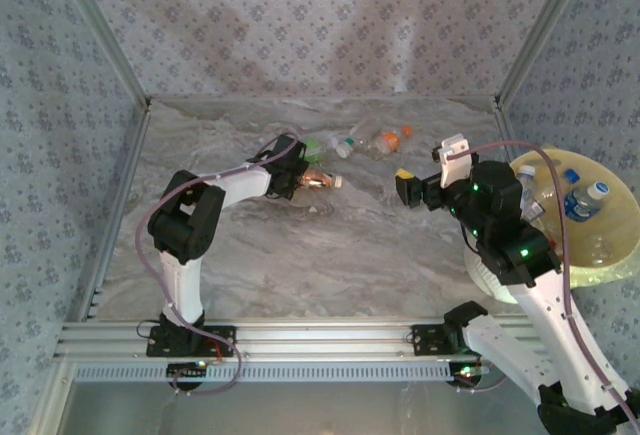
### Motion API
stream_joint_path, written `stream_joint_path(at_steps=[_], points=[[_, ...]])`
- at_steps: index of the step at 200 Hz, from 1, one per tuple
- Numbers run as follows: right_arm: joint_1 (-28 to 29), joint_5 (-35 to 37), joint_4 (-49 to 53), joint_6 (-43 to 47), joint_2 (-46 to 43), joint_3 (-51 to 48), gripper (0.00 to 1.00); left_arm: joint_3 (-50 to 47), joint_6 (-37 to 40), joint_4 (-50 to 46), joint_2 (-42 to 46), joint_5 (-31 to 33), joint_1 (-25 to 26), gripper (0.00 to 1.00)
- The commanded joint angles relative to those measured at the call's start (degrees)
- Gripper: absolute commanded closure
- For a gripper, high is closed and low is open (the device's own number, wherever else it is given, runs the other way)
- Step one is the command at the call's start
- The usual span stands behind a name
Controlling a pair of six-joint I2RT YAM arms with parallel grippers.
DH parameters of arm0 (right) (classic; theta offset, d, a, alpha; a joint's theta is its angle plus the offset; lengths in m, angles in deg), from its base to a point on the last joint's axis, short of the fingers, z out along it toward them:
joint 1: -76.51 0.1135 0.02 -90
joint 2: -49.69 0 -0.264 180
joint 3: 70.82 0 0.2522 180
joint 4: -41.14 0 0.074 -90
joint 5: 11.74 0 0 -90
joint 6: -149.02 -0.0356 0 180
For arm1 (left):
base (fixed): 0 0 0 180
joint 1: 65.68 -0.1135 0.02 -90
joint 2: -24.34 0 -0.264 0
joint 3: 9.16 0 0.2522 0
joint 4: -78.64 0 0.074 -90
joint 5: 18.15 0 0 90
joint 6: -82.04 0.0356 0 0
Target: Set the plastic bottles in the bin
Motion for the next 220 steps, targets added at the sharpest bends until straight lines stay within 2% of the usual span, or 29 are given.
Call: stream_joint_path(at_steps=[1, 22, 56, 108, 148, 194, 220], points=[[0.7, 1.21, 0.98, 0.61, -0.42, 0.18, 0.0, -0.88, -2.18, 1.85, -0.83, 2.64, 0.26, 0.41], [1.04, 1.17, 0.78, 0.27, -0.16, 0.15, 0.0, -1.18, 2.63, 2.45, -0.15, 1.68, 0.18, 0.45], [1.27, 0.8, -3.62, -3.62, 0.36, -2.37, 0.0, -3.17, 11.32, 3.89, 3.85, -0.32, 0.18, 0.45], [1.48, -3.84, -13.27, -11.56, 4.72, -6.87, 0.0, -10.4, 31.83, 11.79, 16.93, -3.01, 0.62, 0.49], [1.78, -8.55, -21.22, -16.55, 10.35, -8.61, 0.0, -12.84, 42.44, 11.09, 26.9, -2.69, 1.37, 0.5], [4.03, -16.79, -27.18, -17.85, 16.62, -7.91, 0.0, -10.25, 51.71, 9.94, 32.54, -11.98, 1.12, 0.51], [4.99, -25.43, -29.81, -18.73, 20.69, -6.17, 0.0, -7.46, 55.54, 8.93, 34.24, -20.15, 1.04, 0.51]])
